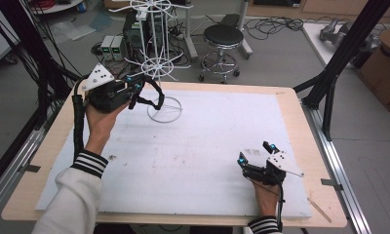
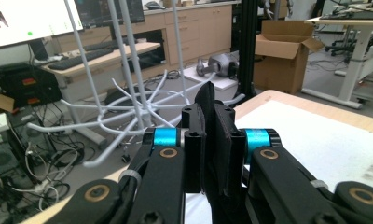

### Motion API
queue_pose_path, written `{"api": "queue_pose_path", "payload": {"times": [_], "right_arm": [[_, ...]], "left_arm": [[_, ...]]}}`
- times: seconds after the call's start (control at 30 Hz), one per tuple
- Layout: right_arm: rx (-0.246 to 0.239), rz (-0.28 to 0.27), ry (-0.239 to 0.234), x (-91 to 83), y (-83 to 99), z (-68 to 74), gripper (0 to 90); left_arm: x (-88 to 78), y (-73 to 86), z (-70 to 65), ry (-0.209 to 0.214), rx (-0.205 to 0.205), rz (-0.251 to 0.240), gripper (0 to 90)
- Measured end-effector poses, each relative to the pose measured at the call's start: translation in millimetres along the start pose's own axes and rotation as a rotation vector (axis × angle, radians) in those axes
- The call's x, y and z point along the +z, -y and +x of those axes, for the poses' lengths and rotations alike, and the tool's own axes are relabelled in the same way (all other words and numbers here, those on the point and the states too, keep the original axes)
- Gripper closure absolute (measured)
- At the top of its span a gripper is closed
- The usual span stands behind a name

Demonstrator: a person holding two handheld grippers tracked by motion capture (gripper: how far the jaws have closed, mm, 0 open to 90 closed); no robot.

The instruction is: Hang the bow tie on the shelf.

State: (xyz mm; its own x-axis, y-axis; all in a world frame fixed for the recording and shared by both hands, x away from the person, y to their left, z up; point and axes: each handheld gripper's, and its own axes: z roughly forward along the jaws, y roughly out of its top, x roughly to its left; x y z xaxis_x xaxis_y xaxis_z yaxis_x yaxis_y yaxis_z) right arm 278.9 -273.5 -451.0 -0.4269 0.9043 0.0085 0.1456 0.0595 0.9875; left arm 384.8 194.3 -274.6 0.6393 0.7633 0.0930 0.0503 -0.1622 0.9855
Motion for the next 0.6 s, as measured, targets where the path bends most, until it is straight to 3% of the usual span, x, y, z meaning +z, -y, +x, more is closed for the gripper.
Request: {"api": "queue_pose_path", "payload": {"times": [0.23, 0.6], "right_arm": [[0.001, 0.001, 0.001, -0.1, 0.0, 0.0, 3.4], [0.001, 0.001, 0.000, 0.0, -0.1, 0.1, 3.4]], "left_arm": [[9.3, -0.1, 11.2, -0.010, -0.006, 0.002, 82.6], [23.9, -3.3, 21.9, -0.041, 0.029, 0.019, 82.6]]}}
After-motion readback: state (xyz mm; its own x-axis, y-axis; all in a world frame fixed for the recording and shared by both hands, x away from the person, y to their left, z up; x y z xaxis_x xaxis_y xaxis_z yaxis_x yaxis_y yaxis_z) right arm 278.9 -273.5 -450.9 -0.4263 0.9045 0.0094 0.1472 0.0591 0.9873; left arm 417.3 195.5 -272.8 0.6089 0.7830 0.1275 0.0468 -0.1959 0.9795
